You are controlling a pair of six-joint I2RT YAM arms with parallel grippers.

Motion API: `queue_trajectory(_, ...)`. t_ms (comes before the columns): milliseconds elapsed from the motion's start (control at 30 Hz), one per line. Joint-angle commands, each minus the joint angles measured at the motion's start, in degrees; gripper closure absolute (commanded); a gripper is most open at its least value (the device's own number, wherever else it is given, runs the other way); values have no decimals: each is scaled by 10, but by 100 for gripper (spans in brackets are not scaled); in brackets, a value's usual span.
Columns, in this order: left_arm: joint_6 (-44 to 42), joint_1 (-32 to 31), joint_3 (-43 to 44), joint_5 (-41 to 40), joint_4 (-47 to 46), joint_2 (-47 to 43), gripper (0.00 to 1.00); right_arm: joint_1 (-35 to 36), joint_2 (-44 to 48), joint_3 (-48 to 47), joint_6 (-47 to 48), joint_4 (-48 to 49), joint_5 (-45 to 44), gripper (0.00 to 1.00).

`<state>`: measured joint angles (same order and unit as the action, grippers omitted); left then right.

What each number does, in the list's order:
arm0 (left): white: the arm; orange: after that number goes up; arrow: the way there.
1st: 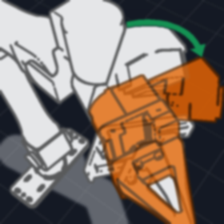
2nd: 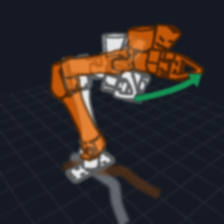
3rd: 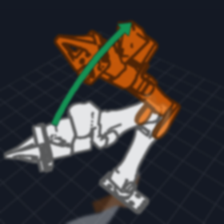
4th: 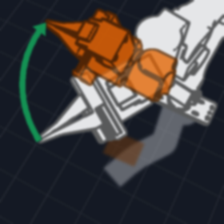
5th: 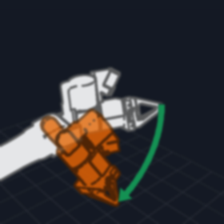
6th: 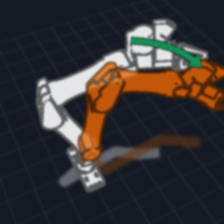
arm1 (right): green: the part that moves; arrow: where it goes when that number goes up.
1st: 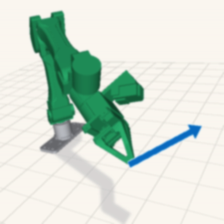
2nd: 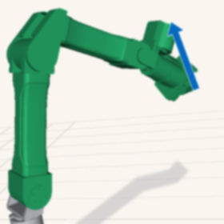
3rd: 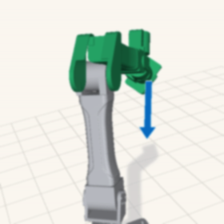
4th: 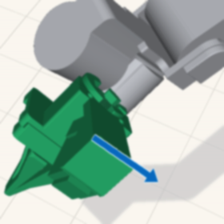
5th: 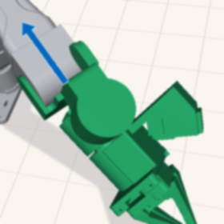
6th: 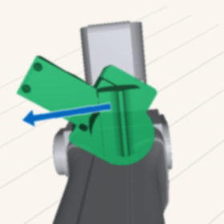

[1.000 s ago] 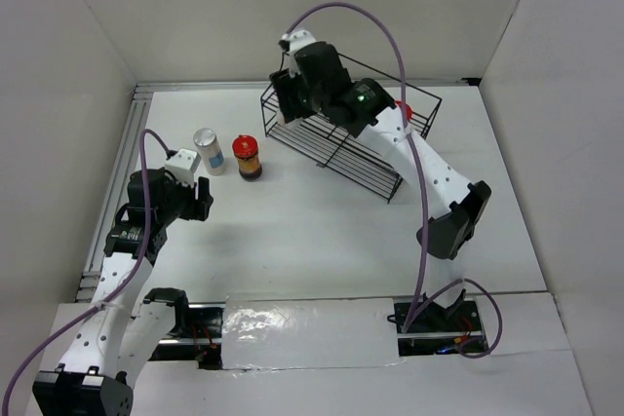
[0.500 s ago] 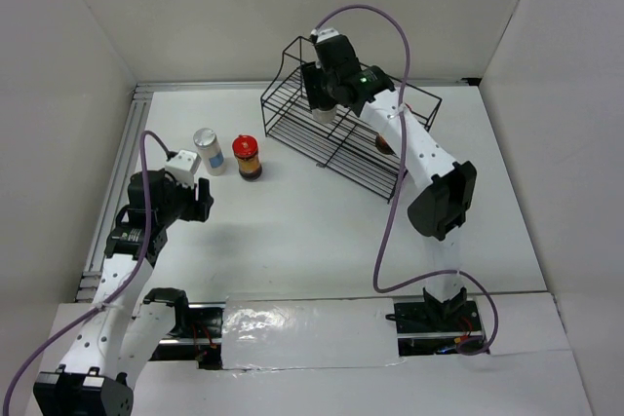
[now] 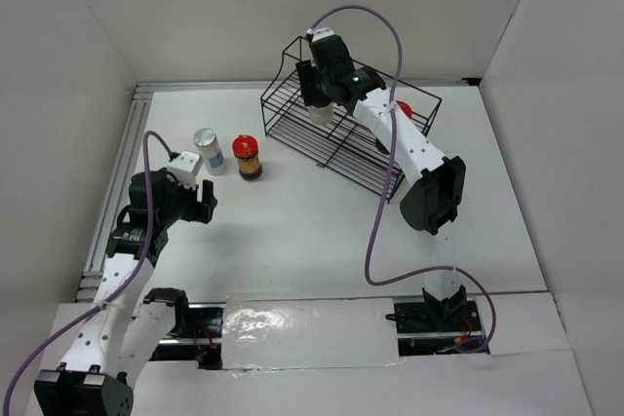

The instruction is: Organize the condiment bottles

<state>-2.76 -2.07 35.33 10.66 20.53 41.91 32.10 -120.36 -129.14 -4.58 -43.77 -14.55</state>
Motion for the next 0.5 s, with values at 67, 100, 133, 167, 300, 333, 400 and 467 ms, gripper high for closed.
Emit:
queue_trajectory(67, -29, 2, -2, 31, -45, 5, 16, -11, -7, -21, -1, 27, 7, 27)
queue_trajectory(100, -31, 2, -2, 37, -49, 8, 16, -12, -6, -21, -1, 28, 10, 19)
queue_trajectory(133, -35, 3, 0, 43, -57, 10, 15, -12, -5, -20, 1, 27, 12, 15)
queue_trajectory(167, -38, 1, 4, 56, -60, 14, 15, -12, -5, -18, 2, 28, 13, 11)
queue_trajectory(300, -44, 2, 31, 111, -83, 53, 14, -9, 7, -18, 7, 30, 22, 0)
queue_trajectory(333, -42, 1, 39, 123, -92, 63, 14, -7, 15, -17, 7, 30, 22, 0)
queue_trajectory(400, -31, 2, 65, 132, -101, 103, 12, -6, 26, -15, 9, 32, 18, 0)
queue_trajectory(467, -23, 1, 98, 134, -110, 145, 8, -3, 46, -10, 11, 32, 14, 0)
